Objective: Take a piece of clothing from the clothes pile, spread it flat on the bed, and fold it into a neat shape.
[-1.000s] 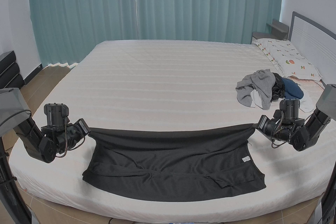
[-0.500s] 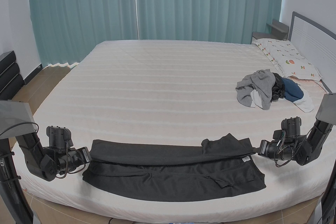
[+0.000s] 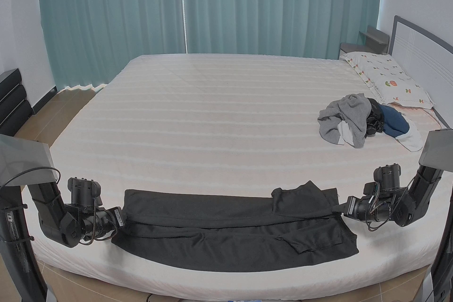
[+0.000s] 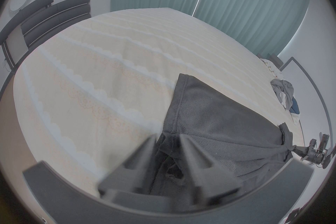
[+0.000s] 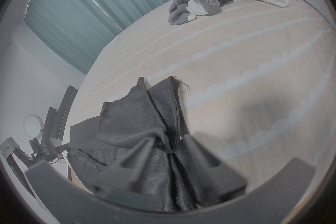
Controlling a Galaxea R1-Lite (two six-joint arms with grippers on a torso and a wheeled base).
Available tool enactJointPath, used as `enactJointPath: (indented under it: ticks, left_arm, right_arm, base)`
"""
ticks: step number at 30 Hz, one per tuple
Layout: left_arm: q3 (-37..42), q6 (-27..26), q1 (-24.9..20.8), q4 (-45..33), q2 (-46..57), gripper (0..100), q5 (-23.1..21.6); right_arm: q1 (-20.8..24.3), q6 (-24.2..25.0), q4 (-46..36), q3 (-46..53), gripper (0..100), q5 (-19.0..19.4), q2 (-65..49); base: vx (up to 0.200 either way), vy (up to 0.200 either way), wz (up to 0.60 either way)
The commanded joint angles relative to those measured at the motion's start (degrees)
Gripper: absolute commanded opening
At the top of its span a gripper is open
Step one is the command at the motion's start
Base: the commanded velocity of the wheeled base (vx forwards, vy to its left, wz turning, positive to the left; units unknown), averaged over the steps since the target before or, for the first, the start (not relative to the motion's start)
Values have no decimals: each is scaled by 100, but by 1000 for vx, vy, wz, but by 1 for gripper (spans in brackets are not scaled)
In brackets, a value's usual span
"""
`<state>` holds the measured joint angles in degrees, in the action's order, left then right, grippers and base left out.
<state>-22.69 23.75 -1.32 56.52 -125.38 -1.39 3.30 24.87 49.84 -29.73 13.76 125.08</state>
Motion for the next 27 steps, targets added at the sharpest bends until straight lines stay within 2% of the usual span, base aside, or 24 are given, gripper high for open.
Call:
enactJointPath:
  ticks: [1,5,8,12,15,21,27]
  left_arm:
    - [19,33,9,0,49,100,-2]
    - [1,69,70,0,172,100,-37]
    - [-69,209,237,0,392,100,-90]
    - [-412,807,360,-71,550,100,-643]
    - [-878,1194,369,-158,400,100,-784]
    - [-1713,1246,360,-378,-443,100,-916]
    - [-2275,1220,325,-387,-971,100,-942]
  right_arm:
    - [-23,27,9,38,100,65,-150]
    - [-137,123,44,82,100,232,-405]
    - [-304,528,44,64,100,355,-625]
    - [-462,1161,44,-6,100,505,-590]
    - [-489,1530,61,-33,100,654,-449]
    - [-559,2004,492,90,100,1041,-335]
    - [-576,2083,536,117,100,1173,-300]
  base:
    - [0,0,0]
    - [0,0,0]
    - [0,0,0]
    - [0,0,0]
    - [0,0,0]
    - [0,0,0]
    - [0,0,0]
